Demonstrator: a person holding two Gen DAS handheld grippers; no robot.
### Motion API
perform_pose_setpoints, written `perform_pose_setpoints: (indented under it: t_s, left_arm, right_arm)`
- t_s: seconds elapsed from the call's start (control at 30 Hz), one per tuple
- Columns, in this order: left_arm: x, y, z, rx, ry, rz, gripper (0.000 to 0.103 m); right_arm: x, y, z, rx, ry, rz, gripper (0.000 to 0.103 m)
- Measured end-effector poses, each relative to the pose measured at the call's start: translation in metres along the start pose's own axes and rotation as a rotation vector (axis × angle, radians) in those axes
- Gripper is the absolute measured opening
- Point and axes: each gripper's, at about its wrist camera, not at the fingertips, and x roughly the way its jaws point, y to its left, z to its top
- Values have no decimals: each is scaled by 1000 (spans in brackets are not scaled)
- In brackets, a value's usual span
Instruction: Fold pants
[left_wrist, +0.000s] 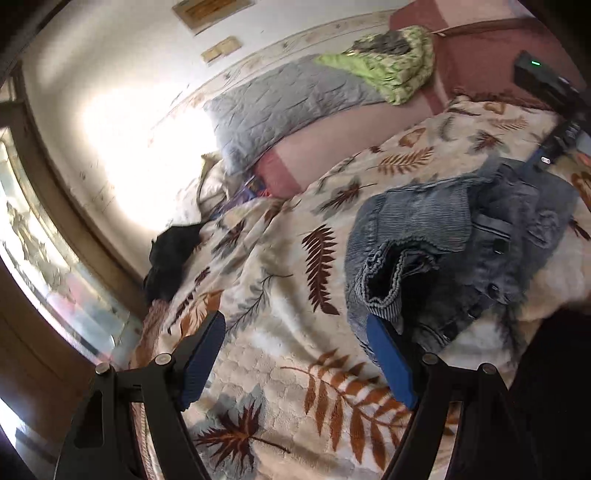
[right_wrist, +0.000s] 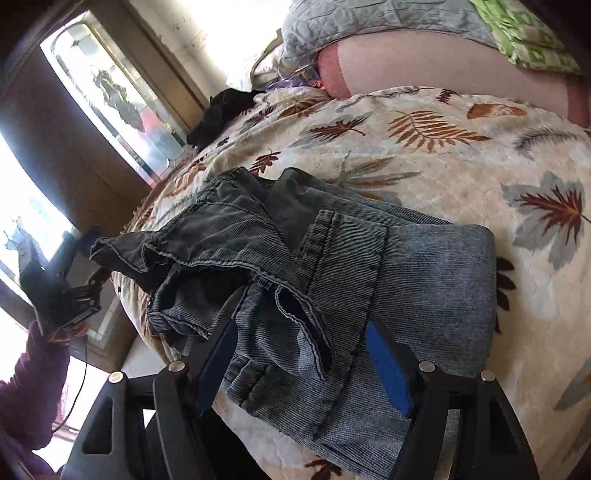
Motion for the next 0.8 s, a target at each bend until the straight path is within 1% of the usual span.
perform_pose_setpoints:
  t_s: [0.07,0.13,0.23,0.27,0.3,0.37,0.47,0.57,0.7,0.73,0.77,0.8]
  left_arm:
    - [-11,-2,-6,11,-17,10,80]
    - [-14,1,-10,-23,-19,15,80]
    - [-14,7,-14,-66,-16,34,80]
    - [-13,8,-15,-70,-20,44,80]
    - [-12,8,-16,-77,-25,50,80]
    - [-8,8,-15,-97,-25,42,80]
    - [-2,-2,-9,-63,-41,26,80]
    - [7,-11,-2,-27,-54,-1,80]
    - [26,-20,4,27,-43,-61,80]
    - [29,-22,5,29,-41,-74,75]
    - [32,-23,7,32,-36,-84,68]
    - [38,-26,10,46,-13,-105,43]
  right_arm:
    - [2,3,2,-22,-1,-5,75]
    - [7,3,4,-32,1,-4,75]
    - [23,1,7,-22,28,8,75]
    - [27,4,8,-26,32,-2,72]
    - [29,8,8,-37,27,-14,57]
    - [33,15,8,-66,22,-18,38]
    - [36,20,8,-52,11,-51,35]
    - [36,18,10,1,12,-37,35]
    - [38,16,9,16,7,-33,35]
    - [37,15,9,27,5,-28,35]
    - [37,13,9,42,0,-20,35]
    - [36,11,10,56,-8,-13,35]
